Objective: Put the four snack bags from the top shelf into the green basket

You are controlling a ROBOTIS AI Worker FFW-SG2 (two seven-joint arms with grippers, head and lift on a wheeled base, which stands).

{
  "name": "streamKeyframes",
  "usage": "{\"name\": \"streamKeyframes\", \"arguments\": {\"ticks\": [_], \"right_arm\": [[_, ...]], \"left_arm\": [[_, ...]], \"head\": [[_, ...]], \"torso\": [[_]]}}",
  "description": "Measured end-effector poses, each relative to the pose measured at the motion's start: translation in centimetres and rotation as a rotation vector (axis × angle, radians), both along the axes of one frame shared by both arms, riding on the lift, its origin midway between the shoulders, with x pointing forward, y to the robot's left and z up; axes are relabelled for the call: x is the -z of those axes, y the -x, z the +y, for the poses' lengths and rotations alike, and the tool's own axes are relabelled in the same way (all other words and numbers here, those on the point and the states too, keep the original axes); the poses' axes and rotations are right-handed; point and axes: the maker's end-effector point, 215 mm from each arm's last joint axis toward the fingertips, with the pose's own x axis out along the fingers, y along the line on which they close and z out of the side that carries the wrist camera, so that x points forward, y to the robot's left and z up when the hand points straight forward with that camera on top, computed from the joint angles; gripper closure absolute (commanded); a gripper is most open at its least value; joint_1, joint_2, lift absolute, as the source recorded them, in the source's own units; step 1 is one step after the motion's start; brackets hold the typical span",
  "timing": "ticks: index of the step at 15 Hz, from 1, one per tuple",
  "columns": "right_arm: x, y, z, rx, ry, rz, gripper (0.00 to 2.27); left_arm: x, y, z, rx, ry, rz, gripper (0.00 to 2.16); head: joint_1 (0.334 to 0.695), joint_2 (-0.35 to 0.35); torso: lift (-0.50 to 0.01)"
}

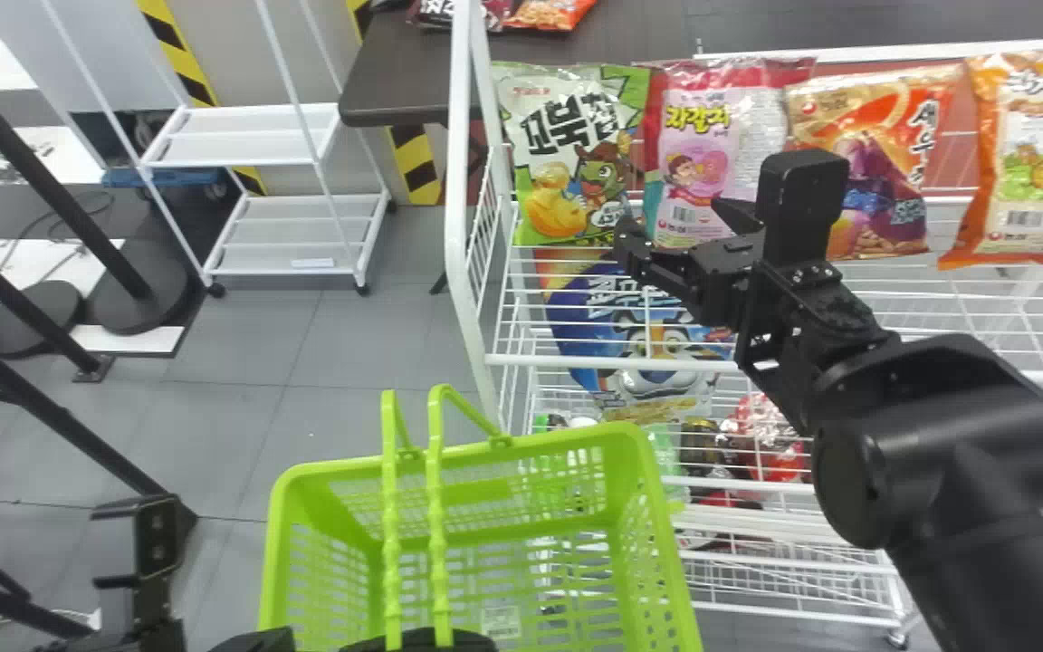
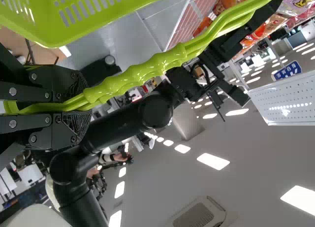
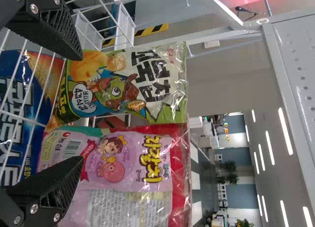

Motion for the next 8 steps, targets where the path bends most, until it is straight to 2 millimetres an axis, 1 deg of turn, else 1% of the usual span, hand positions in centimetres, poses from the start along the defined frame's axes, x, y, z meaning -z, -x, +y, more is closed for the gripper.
{"name": "streamKeyframes", "arguments": {"ticks": [3,5,8], "right_arm": [[1.2,-2.0,2.2,-0.031,0.029,0.029,0.09],[1.3,-3.6,3.2,-0.047,0.014,0.034,0.09],[0.9,-5.4,3.5,-0.052,0.016,0.002,0.09]], "left_arm": [[0.1,-0.4,-0.1,0.008,0.007,-0.002,2.15],[0.1,-0.6,-0.3,0.017,0.009,-0.004,2.15],[0.3,-0.8,-0.2,0.02,0.009,-0.001,2.15]], "head": [[0.695,0.207],[0.695,0.215],[0.695,0.216]], "torso": [[0.0],[0.0],[0.0]]}}
